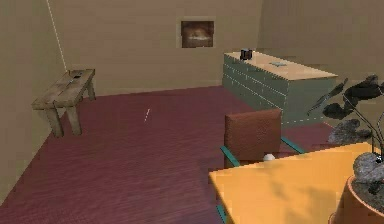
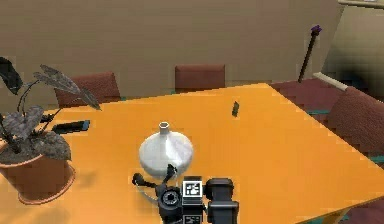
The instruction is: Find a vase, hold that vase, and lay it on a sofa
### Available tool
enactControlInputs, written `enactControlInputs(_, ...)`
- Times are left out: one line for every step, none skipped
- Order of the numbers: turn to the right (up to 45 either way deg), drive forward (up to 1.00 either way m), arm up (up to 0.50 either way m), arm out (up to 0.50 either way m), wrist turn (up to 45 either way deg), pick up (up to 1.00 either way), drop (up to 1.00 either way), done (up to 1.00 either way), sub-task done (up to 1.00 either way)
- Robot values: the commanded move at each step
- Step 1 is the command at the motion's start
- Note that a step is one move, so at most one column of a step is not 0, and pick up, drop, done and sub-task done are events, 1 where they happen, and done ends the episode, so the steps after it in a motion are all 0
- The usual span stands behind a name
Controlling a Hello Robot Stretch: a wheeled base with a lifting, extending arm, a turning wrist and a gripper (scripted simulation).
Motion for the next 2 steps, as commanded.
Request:
enactControlInputs(0.0, 0.0, 0.16, 0.0, 0.0, 0.0, 0.0, 0.0, 0.0)
enactControlInputs(0.0, 0.0, 0.0, 0.0, -45.0, 0.0, 0.0, 0.0, 0.0)
